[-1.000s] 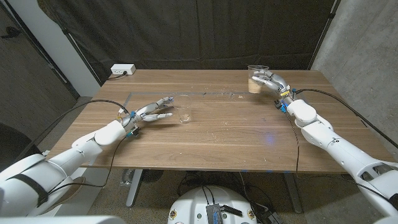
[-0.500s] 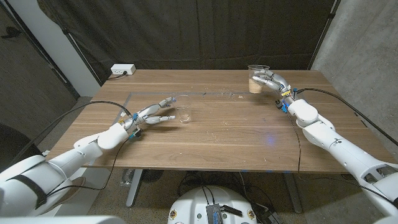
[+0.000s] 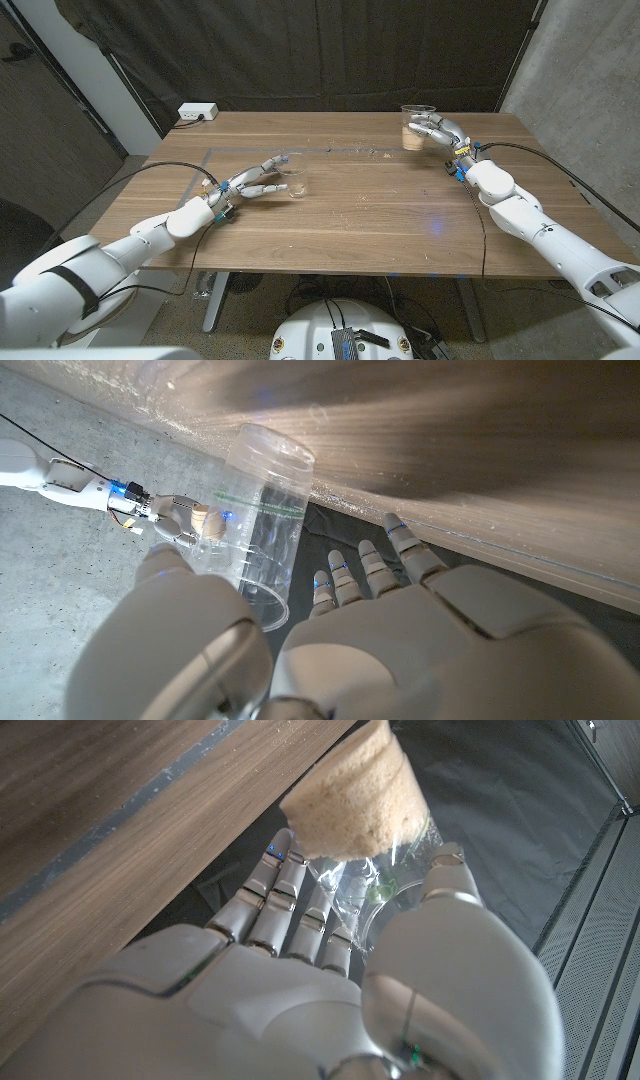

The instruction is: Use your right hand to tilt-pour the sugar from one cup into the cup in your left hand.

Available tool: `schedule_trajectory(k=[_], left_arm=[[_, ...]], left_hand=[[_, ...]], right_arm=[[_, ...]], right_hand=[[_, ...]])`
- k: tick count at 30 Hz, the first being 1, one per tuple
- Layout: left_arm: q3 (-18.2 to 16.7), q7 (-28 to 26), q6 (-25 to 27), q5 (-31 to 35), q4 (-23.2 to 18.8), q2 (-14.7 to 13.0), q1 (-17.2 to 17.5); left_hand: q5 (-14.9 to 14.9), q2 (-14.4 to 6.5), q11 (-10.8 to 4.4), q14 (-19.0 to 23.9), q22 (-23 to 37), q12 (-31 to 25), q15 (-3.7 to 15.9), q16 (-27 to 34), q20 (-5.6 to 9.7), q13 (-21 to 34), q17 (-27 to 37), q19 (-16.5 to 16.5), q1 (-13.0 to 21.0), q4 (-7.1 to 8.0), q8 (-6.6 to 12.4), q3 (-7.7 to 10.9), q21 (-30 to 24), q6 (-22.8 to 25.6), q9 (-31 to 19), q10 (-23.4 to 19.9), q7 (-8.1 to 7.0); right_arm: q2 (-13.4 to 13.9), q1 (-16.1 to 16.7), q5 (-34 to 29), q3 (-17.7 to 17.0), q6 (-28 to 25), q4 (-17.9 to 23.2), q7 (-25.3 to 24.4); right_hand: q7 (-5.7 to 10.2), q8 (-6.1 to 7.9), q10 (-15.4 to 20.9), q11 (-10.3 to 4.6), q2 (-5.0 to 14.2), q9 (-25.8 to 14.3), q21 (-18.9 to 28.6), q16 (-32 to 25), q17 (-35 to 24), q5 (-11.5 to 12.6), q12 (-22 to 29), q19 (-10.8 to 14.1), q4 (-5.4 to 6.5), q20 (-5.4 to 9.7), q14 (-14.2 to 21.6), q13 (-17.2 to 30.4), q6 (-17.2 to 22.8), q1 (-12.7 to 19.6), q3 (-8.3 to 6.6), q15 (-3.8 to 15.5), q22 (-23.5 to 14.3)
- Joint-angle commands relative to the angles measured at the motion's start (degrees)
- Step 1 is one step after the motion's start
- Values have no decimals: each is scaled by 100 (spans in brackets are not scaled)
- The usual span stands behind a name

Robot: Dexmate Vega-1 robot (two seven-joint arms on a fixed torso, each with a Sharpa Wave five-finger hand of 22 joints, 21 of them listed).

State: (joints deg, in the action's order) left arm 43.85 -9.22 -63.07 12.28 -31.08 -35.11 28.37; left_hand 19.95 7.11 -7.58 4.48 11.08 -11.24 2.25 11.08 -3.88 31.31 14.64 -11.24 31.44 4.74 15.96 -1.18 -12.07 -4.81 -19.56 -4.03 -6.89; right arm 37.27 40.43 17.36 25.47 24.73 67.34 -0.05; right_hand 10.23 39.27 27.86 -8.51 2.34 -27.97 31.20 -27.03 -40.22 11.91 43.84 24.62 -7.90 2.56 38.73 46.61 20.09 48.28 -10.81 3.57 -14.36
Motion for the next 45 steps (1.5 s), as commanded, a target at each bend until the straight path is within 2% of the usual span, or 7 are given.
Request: schedule_trajectory(k=[1, 11, 22, 30, 33, 37, 45], left_arm=[[330, 189, -71, -328, 419, 373, -284], [538, 361, 44, -544, 563, 639, -337], [531, 511, 157, -891, 661, 855, -272], [556, 453, 100, -1029, 760, 963, -256], [561, 503, 72, -1112, 793, 1004, -260], [582, 574, 49, -1192, 826, 1049, -278], [550, 743, 66, -1453, 893, 1159, -272]], left_hand=[[61, -33, -23, 41, 14, -50, 366, 50, -8, 3, -4, -41, 20, 28, 51, -36, -21, 32, -29, -9, 39], [98, -55, -38, 104, 19, -96, 371, 82, -19, -16, -5, -58, 52, 22, 105, -57, -36, 111, -45, -92, 76], [174, -128, -72, 372, 35, -224, 433, 174, 31, -15, 5, -251, 162, -7, 176, -65, -123, 174, -75, -328, 78], [262, -271, -111, 746, 53, -450, 531, 276, 225, 31, 57, -545, 438, -98, 344, -21, -242, 433, -115, -720, 118], [288, -346, -119, 1062, 57, -583, 598, 376, 286, 65, 101, -640, 575, -141, 435, 1, -277, 598, -131, -942, 105], [301, -431, -144, 1324, 60, -733, 657, 449, 404, 103, 149, -839, 743, -200, 538, 39, -352, 800, -144, -1198, 129], [291, -519, -165, 1669, 55, -951, 692, 525, 487, 169, 227, -1088, 1058, -332, 728, 96, -441, 1182, -171, -1529, 186]], right_arm=[[46, 38, 96, -61, 109, -114, 96], [88, 37, 171, -107, 271, -260, 221], [90, -7, 233, -119, 401, -421, 359], [115, 2, 245, -133, 403, -438, 364], [113, 9, 255, -143, 387, -431, 342], [102, -4, 260, -139, 420, -489, 362], [121, -3, 247, -130, 416, -511, 370]], right_hand=[[21, 41, 73, -2, 52, -4, 21, 32, -33, 47, 11, -8, 3, 548, 76, 7, 71, 40, -27, 984, 1], [34, 43, 78, -20, 55, 17, 31, 52, -52, 52, 4, -16, 1, 543, 93, 22, 94, 49, -29, 985, 8], [19, 63, 98, -18, 55, 22, 43, 78, -71, 55, -1, -19, 2, 545, 104, 35, 138, 50, -28, 984, 16], [26, 68, 104, -34, 60, 49, 53, 99, -88, 57, -18, -24, 2, 543, 117, 31, 180, 55, -30, 985, 22], [18, 68, 112, 11, 64, 63, 58, 107, -97, 59, -21, -25, 1, 542, 123, 31, 196, 61, -33, 985, 24], [12, 61, 111, -29, 70, 84, 66, 119, -109, 60, -31, -26, 1, 545, 134, 36, 202, 65, -36, 985, 28], [11, 61, 135, -5, 64, 109, 76, 141, -121, 63, -32, -27, 0, 546, 136, 45, 233, 67, -34, 985, 33]])
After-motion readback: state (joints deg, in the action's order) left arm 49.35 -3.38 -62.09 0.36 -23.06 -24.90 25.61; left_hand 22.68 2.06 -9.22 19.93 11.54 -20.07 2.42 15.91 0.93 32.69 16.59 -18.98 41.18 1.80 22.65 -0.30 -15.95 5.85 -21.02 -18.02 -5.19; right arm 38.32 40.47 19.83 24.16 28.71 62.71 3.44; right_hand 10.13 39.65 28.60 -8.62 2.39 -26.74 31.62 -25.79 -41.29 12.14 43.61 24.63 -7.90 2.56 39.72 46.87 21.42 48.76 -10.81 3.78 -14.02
